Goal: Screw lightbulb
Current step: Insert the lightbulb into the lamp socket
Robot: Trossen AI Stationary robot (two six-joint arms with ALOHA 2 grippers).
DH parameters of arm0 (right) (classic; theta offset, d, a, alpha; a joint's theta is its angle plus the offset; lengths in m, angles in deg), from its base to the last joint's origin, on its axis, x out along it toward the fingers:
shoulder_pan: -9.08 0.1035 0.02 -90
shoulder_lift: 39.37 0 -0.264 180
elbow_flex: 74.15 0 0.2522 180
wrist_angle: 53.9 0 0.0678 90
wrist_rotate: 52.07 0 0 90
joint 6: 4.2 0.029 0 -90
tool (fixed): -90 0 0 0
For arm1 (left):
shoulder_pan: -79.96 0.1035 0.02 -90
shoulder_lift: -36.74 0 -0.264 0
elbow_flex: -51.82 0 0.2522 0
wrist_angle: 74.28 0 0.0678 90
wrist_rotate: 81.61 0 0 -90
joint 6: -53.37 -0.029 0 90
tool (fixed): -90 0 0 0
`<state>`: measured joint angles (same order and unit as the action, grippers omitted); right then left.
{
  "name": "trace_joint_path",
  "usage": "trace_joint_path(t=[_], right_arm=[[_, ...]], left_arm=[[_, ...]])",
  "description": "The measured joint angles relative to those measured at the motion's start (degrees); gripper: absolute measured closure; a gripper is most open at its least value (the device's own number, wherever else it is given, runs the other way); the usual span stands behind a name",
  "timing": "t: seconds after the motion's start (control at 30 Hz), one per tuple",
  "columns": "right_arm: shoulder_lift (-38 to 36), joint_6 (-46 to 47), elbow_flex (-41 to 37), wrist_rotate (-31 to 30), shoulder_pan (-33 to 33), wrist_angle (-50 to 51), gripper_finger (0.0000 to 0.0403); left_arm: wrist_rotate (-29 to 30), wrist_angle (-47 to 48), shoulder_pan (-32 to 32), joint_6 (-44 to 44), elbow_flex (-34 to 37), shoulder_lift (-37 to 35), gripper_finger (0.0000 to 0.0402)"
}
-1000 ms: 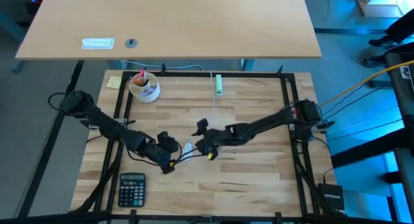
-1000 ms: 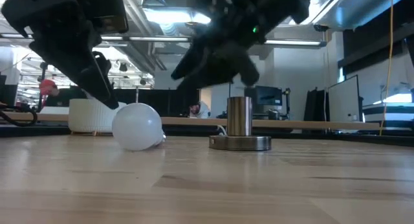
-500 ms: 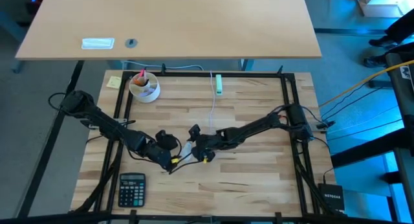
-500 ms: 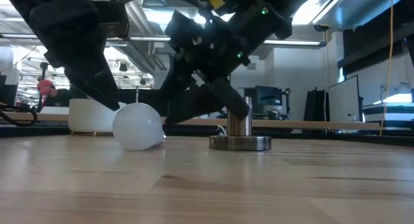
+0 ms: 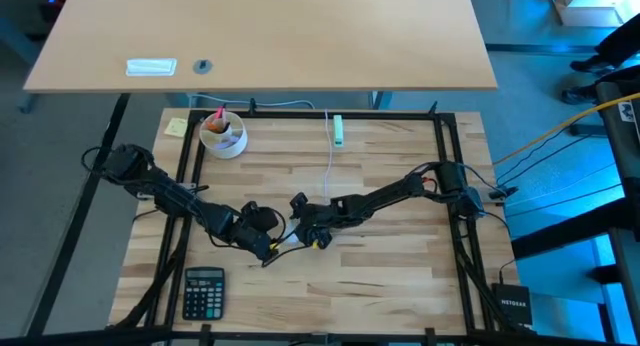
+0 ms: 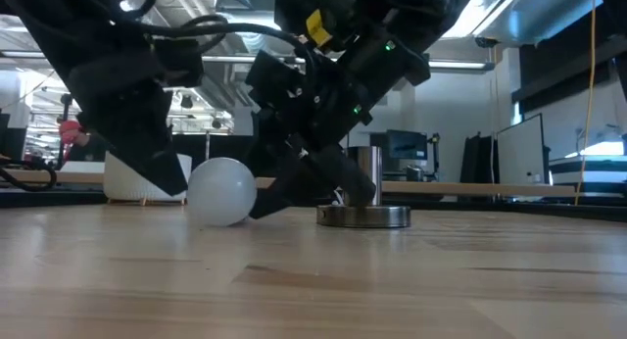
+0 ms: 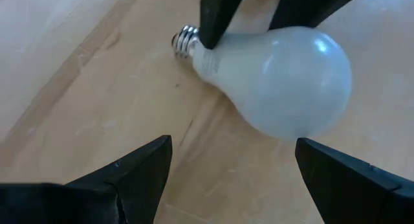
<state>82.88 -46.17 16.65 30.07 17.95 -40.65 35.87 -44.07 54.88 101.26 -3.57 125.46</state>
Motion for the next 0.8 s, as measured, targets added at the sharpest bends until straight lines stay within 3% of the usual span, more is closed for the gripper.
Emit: trace_joint_path(t=[0.2,0.37,0.8], right_arm=[[-0.04,1.71,0.0,2.92,0.12,0.51,0.0159],[-0.04,8.85,0.02,3.44,0.98,1.96,0.0159],[-0.07,9.8,0.02,3.17,0.52,3.64,0.0169]], left_arm=[[0.0,3.22,1.32,0.19,0.0,-0.11,0.0084],[0.29,7.33,1.6,2.86,0.0,-0.13,0.0084],[-0.12,9.66,1.51,4.45,0.0,-0.22,0.0084]])
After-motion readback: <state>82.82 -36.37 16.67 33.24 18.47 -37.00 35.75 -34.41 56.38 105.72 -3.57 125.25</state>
